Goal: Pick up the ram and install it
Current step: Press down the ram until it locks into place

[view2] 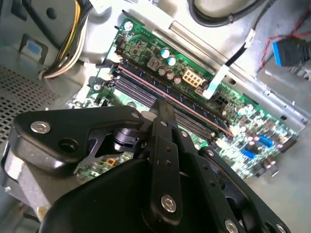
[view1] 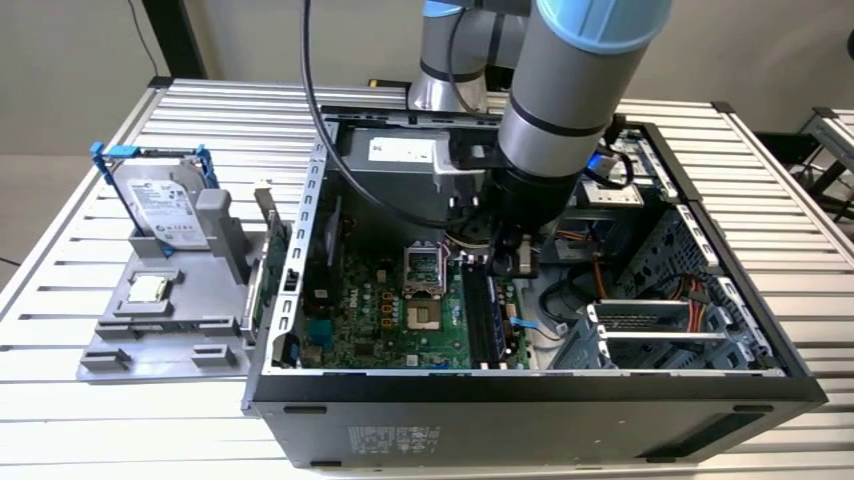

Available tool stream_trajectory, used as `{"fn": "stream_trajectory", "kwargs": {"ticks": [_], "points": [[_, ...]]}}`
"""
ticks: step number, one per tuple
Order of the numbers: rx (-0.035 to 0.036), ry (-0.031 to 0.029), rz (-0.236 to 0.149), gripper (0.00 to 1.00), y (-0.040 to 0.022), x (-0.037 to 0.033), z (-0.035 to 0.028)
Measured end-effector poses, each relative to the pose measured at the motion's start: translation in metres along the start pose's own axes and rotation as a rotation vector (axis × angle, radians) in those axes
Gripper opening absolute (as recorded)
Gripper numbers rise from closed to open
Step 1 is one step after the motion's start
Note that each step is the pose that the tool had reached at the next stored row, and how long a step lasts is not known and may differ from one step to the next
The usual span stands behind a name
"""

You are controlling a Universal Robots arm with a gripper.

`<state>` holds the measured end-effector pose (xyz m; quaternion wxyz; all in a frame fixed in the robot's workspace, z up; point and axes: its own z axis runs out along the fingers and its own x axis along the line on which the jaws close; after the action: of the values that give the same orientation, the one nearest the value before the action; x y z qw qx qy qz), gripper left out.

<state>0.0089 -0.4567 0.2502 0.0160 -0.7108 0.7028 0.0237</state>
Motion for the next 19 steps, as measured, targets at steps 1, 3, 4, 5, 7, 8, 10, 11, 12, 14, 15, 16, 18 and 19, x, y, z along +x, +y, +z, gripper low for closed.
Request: {"fn": "stream_trajectory", "kwargs": {"ticks": [1, 3, 4, 5, 7, 8, 10, 11, 12, 14, 15, 16, 18, 19], "points": [[0.0003, 0.0001, -0.008, 0.0, 0.0, 0.0005, 0.0002], [0.0003, 0.0001, -0.008, 0.0, 0.0, 0.0005, 0.0002], [0.0003, 0.0002, -0.008, 0.0, -0.0006, 0.0008, 0.0002], [0.0002, -0.0002, -0.008, 0.0, -0.0009, 0.0026, 0.0002], [-0.0002, -0.0031, -0.008, 0.0, -0.0021, 0.0092, 0.0019], [-0.0003, -0.0029, -0.008, 0.0, -0.0021, 0.011, 0.0036], [-0.0003, -0.0032, -0.008, 0.0, -0.0021, 0.0133, 0.0072], [-0.0002, -0.0032, -0.008, 0.0, -0.0021, 0.0134, 0.009], [-0.0003, -0.003, -0.008, 0.0, -0.0021, 0.0136, 0.0107], [-0.0002, -0.0031, -0.008, 0.0, -0.0023, 0.0138, 0.0144], [-0.0003, -0.0031, -0.008, 0.0, -0.0024, 0.0139, 0.0161], [-0.0002, -0.003, -0.008, 0.0, -0.0026, 0.014, 0.018], [-0.0003, -0.003, -0.008, 0.0, -0.0029, 0.0142, 0.0217], [-0.0003, -0.003, -0.008, 0.0, -0.003, 0.0143, 0.0234]]}}
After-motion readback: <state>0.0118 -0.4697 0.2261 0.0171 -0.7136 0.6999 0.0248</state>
